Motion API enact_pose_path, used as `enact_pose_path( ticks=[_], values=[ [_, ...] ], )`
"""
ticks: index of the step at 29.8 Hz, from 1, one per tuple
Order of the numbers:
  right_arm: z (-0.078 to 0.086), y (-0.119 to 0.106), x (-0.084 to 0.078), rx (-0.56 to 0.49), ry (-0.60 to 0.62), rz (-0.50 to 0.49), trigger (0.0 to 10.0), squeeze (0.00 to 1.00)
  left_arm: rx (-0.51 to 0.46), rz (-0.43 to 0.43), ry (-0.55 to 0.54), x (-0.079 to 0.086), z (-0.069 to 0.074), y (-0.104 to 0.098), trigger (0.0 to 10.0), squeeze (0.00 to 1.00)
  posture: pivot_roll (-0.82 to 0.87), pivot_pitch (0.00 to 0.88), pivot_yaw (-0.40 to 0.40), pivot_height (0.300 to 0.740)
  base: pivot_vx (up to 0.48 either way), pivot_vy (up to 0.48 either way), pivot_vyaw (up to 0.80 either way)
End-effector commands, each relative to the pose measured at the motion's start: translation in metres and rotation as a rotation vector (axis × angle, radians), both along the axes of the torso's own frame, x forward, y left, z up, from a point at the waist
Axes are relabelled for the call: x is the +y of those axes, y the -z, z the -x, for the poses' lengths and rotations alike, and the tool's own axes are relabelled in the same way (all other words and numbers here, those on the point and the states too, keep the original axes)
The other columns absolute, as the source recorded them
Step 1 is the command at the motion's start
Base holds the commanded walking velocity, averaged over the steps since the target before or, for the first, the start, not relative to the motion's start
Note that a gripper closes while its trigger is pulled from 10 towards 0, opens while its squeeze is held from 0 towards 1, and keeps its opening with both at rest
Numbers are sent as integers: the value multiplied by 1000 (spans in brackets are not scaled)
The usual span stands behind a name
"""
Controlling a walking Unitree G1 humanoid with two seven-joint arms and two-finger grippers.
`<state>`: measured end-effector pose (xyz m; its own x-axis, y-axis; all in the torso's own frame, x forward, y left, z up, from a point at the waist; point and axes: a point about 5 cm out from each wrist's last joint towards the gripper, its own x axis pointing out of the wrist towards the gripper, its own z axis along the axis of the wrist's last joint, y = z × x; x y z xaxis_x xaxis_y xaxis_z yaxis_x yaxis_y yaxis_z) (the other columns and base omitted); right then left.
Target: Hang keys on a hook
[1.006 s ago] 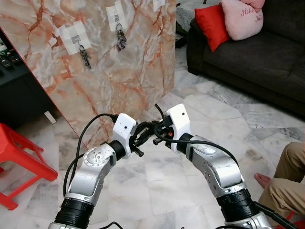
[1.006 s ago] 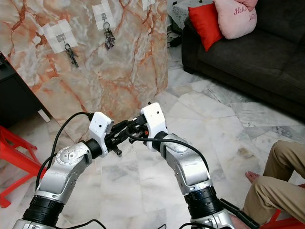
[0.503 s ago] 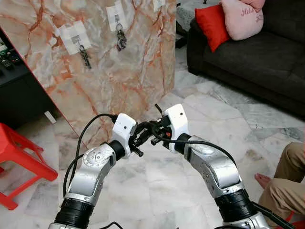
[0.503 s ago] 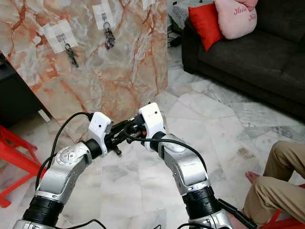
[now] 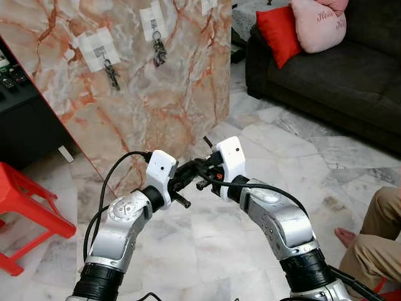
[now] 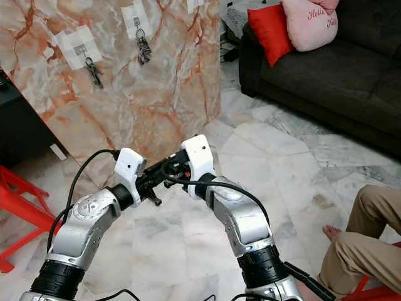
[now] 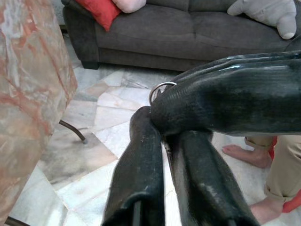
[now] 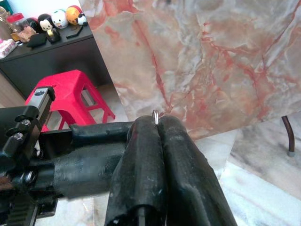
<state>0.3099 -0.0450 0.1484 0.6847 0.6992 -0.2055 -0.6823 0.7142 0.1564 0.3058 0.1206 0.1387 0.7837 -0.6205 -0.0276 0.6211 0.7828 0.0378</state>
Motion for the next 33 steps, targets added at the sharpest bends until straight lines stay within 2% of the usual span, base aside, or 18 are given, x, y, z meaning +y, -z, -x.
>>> enact_pose_path(
  ticks=[1, 2, 3, 4, 5, 6, 12, 21, 22, 24, 25, 33],
  values=[
    [4, 8, 6, 48, -26, -4, 10000, 0, -37, 35, 3, 0, -1, -8, 1804, 0, -49, 83, 23, 740, 0, 0, 0],
    [4, 8, 6, 48, -26, -4, 10000, 0, -37, 35, 3, 0, -1, -8, 1804, 0, -49, 83, 23, 740, 0, 0, 0],
    [4, 8, 6, 49, -25, -4, 10000, 0, -37, 41, 3, 0, -1, -8, 2314, 0, -50, 83, 23, 740, 0, 0, 0],
    [4, 8, 6, 50, -26, -3, 10000, 0, -37, 44, 2, 0, -1, -8, 3529, 0, -50, 83, 22, 740, 0, 0, 0],
    [4, 8, 6, 51, -25, -3, 10000, 0, -37, 46, 1, 0, -1, -8, 8706, 0, -50, 83, 23, 740, 0, 0, 0],
    [4, 9, 5, 51, -25, -3, 10000, 0, -36, 51, 3, 0, -1, -8, 10000, 0, -50, 83, 23, 740, 0, 0, 0],
    [3, 9, 5, 53, -23, 0, 10000, 0, -32, 63, 10, 0, 0, -9, 10000, 0, -50, 84, 22, 740, 0, 0, 0],
    [3, 9, 4, 50, -19, 3, 10000, 0, -38, 37, 37, -2, 2, -8, 10000, 12, -50, 84, 23, 740, 0, 0, 0],
    [3, 9, 4, 50, -19, 2, 10000, 0, -37, 37, 36, -2, 2, -8, 10000, 1000, -50, 84, 23, 740, 0, 0, 0],
    [3, 8, 4, 50, -20, 1, 10000, 0, -39, 36, 28, -2, 1, -8, 10000, 1000, -50, 83, 23, 740, 0, 0, 0],
    [3, 8, 4, 50, -21, 0, 10000, 0, -41, 37, 25, -2, 1, -8, 10000, 0, -50, 85, 23, 740, 0, 0, 0],
    [3, 9, 5, 55, -23, 1, 10000, 0, -40, 41, 38, -3, 2, -8, 10000, 0, -50, 86, 22, 740, 0, 0, 0]
  ],
)
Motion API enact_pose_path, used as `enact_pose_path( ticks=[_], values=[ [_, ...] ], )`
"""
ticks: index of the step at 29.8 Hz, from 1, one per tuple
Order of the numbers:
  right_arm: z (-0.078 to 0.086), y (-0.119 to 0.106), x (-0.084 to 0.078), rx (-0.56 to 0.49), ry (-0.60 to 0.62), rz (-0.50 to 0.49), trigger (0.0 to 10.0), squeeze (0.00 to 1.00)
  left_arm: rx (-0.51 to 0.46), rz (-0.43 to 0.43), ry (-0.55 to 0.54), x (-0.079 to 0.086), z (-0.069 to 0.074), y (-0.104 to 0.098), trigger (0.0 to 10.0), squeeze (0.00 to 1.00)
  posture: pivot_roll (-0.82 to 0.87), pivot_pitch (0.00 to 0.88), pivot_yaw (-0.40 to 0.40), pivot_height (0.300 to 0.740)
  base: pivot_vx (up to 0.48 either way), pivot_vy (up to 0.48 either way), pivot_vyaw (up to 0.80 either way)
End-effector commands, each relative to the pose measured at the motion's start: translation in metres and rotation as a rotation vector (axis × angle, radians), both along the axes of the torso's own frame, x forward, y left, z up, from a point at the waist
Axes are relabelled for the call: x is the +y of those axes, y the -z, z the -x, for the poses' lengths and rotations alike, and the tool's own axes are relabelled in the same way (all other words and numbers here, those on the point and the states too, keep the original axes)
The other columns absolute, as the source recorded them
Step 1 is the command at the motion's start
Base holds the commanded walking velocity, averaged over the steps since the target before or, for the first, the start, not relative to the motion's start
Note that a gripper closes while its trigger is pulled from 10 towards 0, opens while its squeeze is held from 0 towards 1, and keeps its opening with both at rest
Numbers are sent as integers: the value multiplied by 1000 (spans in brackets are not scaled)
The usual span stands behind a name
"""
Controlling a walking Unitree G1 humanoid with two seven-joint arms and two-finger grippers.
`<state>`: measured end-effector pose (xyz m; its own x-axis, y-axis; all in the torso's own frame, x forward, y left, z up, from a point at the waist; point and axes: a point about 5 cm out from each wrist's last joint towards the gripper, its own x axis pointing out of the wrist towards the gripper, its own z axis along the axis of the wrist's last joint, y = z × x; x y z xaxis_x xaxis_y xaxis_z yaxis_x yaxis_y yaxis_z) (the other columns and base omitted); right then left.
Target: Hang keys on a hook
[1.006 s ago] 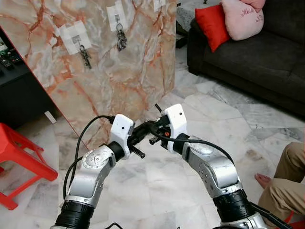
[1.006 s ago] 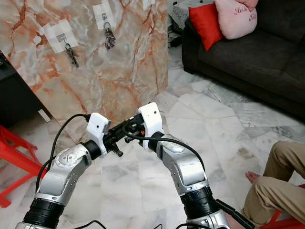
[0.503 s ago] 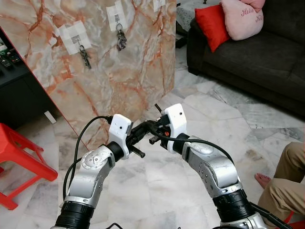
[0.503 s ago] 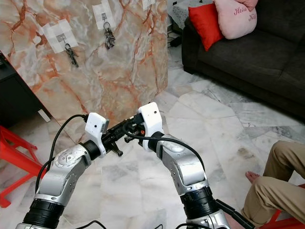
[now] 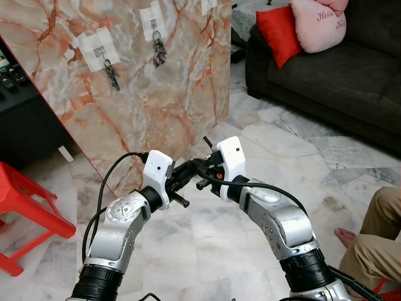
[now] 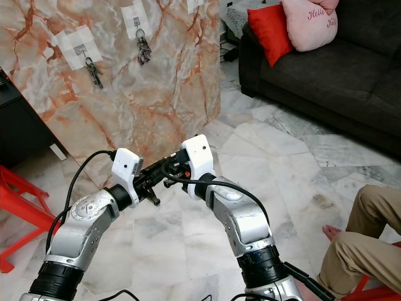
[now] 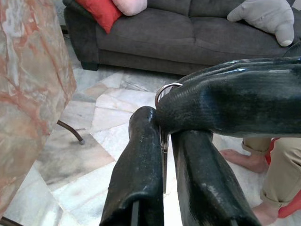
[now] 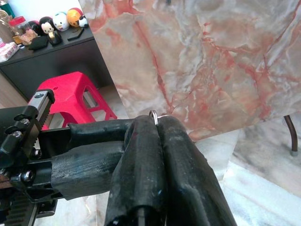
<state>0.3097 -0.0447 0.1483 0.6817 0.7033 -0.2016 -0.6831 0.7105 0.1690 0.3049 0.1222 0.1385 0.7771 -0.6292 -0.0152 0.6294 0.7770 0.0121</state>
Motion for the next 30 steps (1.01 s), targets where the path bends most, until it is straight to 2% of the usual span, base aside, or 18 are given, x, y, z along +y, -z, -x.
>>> enact_pose_path(
  ticks=[1, 5, 6, 17, 30],
  values=[
    [3, 9, 4, 49, -20, 12, 10000, 0, -46, 15, 26, -4, 1, -8, 10000, 1000, -49, 86, 23, 740, 0, 0, 0],
    [3, 9, 4, 51, -15, 9, 10000, 0, -39, 22, 23, -4, 1, -8, 10000, 992, -50, 86, 23, 740, 0, 0, 0],
    [2, 9, 4, 54, -10, 2, 10000, 0, -31, 31, 29, -4, 1, -8, 10000, 0, -50, 86, 23, 740, 0, 0, 0],
    [-6, 2, -2, 88, 79, -85, 10000, 0, -12, 15, 49, -5, 3, -5, 10000, 0, -51, 86, 23, 740, 0, 0, 0],
    [-3, 5, 3, 109, 71, -90, 10000, 0, -7, 30, 51, -5, 3, -6, 10000, 0, -49, 86, 23, 740, 0, 0, 0]
  ],
)
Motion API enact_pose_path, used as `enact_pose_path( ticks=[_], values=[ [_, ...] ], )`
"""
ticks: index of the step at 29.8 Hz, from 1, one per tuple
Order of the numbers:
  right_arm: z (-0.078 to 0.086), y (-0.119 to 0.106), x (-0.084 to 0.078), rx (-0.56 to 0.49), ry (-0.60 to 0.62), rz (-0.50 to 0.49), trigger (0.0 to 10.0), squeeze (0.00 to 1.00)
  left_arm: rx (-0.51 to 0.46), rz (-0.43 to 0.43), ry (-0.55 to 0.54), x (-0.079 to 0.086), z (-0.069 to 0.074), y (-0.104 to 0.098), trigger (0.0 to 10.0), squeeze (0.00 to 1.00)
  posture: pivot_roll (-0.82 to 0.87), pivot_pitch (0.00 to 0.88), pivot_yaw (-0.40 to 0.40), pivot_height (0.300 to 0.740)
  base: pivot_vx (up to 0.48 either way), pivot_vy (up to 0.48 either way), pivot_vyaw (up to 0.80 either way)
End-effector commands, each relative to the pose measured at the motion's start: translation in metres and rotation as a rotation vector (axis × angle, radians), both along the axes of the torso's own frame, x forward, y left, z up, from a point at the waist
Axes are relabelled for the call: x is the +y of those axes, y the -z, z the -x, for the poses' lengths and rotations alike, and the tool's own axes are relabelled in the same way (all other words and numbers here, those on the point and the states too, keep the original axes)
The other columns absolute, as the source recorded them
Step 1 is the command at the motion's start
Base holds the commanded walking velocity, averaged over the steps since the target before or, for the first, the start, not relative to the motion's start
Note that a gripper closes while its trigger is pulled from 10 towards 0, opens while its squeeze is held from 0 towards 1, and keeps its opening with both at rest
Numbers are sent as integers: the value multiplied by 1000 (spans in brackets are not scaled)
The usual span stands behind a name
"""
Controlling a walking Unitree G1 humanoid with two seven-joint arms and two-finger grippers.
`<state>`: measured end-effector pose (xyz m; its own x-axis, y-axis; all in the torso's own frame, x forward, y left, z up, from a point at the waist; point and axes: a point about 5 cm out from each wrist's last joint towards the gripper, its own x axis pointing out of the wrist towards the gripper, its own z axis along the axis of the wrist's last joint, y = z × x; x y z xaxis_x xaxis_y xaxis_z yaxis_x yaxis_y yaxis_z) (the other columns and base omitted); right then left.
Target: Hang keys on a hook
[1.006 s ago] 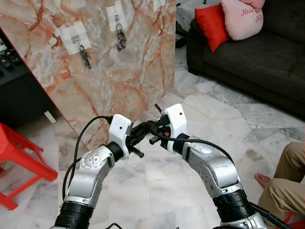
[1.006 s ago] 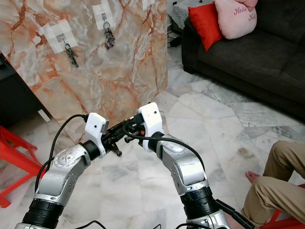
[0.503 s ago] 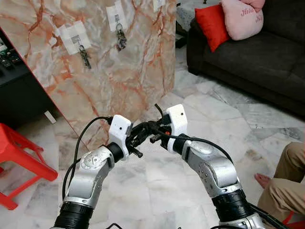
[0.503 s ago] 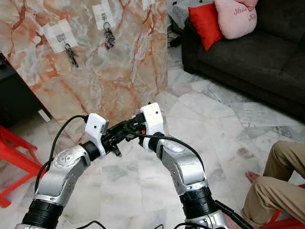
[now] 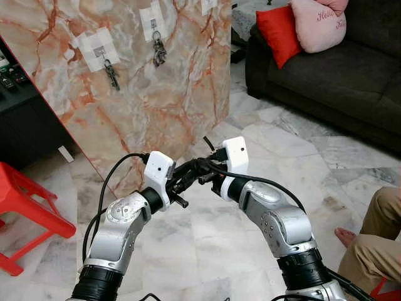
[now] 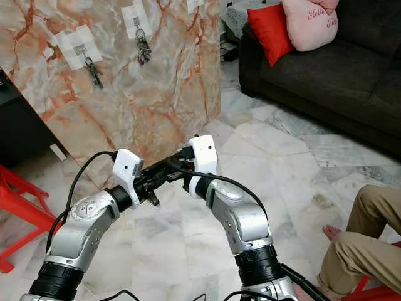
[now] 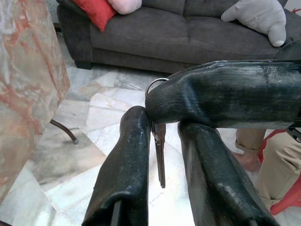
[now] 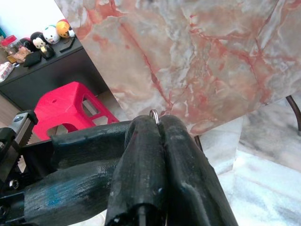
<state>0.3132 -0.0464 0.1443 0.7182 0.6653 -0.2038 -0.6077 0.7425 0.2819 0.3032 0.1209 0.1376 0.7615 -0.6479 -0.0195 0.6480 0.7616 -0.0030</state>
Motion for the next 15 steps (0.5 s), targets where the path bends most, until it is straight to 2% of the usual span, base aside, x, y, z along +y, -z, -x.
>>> enact_pose_path(
  ticks=[1, 3, 4, 5, 6, 8, 9, 10, 11, 12, 15],
  values=[
    [0, 1, 4, 25, -8, -10, 10000, 0, -20, 21, 27, -4, 2, -7, 10000, 0, -49, 86, 23, 740, 0, 0, 0],
    [0, 2, 4, 26, -4, -9, 10000, 0, -11, 17, 43, -5, 3, -6, 10000, 0, -50, 86, 23, 740, 0, 0, 0],
    [-1, 1, 2, 23, 4, -5, 10000, 0, 0, -10, 87, -8, 6, -4, 10000, 0, -49, 87, 23, 740, 0, 0, 0],
    [-2, 0, 2, 17, 8, 0, 10000, 0, 1, -31, 105, -10, 7, -3, 10000, 220, -48, 87, 23, 740, 0, 0, 0],
    [-3, 0, 2, 15, 9, 2, 10000, 0, 4, -39, 105, -10, 7, -2, 10000, 541, -48, 87, 23, 740, 0, 0, 0],
    [-4, -1, 3, 12, 9, 2, 10000, 0, 8, -53, 108, -10, 7, -1, 10000, 682, -48, 87, 24, 740, 0, 0, 0],
    [-4, -2, 4, 11, 8, 2, 10000, 0, 9, -54, 105, -11, 7, -1, 10000, 647, -48, 87, 24, 740, 0, 0, 0],
    [-4, -2, 4, 10, 7, 1, 10000, 0, 14, -58, 99, -10, 6, 0, 10000, 467, -48, 87, 24, 740, 0, 0, 0],
    [-4, -3, 5, 8, 5, 0, 10000, 0, 17, -63, 97, -10, 6, 1, 10000, 75, -48, 87, 24, 740, 0, 0, 0],
    [-3, -3, 6, 7, 4, 0, 10000, 0, 19, -65, 96, -10, 6, 1, 10000, 0, -46, 86, 24, 740, 0, 0, 0],
    [-3, -3, 9, 5, -3, 6, 10000, 0, 27, -72, 98, -10, 6, 1, 10000, 0, -47, 86, 25, 740, 0, 0, 0]
  ],
)
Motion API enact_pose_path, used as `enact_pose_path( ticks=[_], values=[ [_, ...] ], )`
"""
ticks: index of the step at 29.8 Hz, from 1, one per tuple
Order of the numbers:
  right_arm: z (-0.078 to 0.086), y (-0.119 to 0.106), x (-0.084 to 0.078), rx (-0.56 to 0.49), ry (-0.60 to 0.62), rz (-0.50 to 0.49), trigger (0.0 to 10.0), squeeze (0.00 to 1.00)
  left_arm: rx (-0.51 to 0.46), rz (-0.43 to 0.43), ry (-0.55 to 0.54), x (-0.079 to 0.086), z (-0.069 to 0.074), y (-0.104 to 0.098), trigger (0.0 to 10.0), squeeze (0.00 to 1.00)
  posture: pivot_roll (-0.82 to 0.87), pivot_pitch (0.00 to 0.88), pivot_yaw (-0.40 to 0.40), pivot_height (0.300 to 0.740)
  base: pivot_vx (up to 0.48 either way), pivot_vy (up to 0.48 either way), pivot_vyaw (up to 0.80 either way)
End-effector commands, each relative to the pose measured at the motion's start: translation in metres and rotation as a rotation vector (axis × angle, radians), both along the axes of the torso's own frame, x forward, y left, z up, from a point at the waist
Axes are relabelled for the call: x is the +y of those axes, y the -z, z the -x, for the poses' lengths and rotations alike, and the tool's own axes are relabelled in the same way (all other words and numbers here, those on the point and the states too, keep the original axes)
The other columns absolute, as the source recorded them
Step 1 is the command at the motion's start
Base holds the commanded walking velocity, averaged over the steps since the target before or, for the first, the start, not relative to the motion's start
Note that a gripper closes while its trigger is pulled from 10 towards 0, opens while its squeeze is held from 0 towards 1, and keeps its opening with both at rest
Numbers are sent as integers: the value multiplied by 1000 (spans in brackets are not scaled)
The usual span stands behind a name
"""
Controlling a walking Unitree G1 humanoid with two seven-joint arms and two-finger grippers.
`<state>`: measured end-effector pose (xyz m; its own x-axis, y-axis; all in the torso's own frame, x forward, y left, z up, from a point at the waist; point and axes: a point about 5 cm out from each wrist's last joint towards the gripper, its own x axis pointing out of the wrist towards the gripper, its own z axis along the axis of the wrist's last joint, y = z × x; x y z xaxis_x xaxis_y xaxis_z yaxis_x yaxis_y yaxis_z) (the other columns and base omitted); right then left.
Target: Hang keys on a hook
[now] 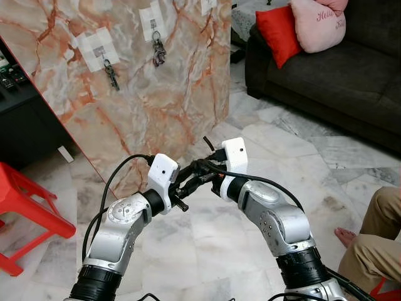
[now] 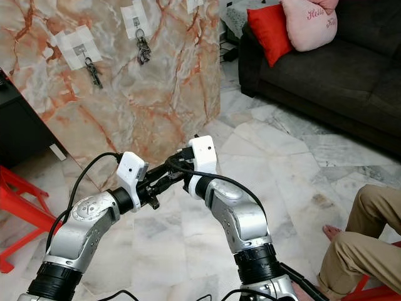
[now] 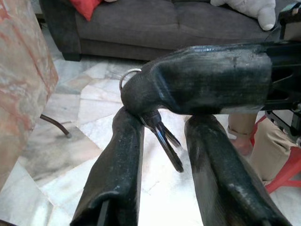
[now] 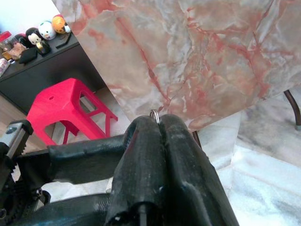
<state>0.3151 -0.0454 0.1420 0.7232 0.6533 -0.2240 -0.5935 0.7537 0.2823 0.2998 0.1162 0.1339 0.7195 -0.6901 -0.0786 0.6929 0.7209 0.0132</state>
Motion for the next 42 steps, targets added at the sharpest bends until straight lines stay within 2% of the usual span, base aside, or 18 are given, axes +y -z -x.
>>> enact_pose_path(
  ticks=[1, 8, 13, 17, 21, 24, 32, 35, 42],
  values=[
    [-1, -5, 8, -12, -17, -7, 10000, 0, -5, -20, 38, -6, 2, -2, 10000, 0, -47, 86, 25, 740, 0, 0, 0],
    [1, -3, 10, -27, -33, 29, 10000, 0, 88, -88, -9, -4, -3, 8, 10000, 0, -43, 87, 24, 740, 0, 0, 0],
    [-1, -9, 9, -35, -28, 10, 10000, 0, 88, -97, 5, -6, -3, 9, 10000, 0, -47, 86, 25, 740, 0, 0, 0],
    [-1, -8, 10, -36, -29, 13, 10000, 0, 94, -94, -26, -4, -5, 8, 10000, 0, -44, 86, 25, 740, 0, 0, 0],
    [-1, -9, 9, -37, -27, 10, 10000, 0, 105, -105, -90, 1, -9, 8, 10000, 0, -47, 85, 24, 740, 0, 0, 0],
    [-2, -10, 8, -40, -23, 7, 10000, 0, 117, -148, -158, 10, -14, 12, 10000, 0, -47, 85, 23, 740, 0, 0, 0],
    [-2, -10, 8, -38, -22, 7, 10000, 0, 113, -143, -175, 11, -15, 12, 10000, 0, -47, 86, 23, 740, 0, 0, 0],
    [-2, -10, 8, -39, -22, 5, 10000, 0, 121, -172, -211, 15, -17, 14, 10000, 0, -48, 85, 22, 740, 0, 0, 0],
    [-4, -10, 4, -42, -11, 12, 10000, 0, 104, -215, -214, 23, -16, 16, 10000, 0, -48, 86, 22, 740, 0, 0, 0]
  ],
)
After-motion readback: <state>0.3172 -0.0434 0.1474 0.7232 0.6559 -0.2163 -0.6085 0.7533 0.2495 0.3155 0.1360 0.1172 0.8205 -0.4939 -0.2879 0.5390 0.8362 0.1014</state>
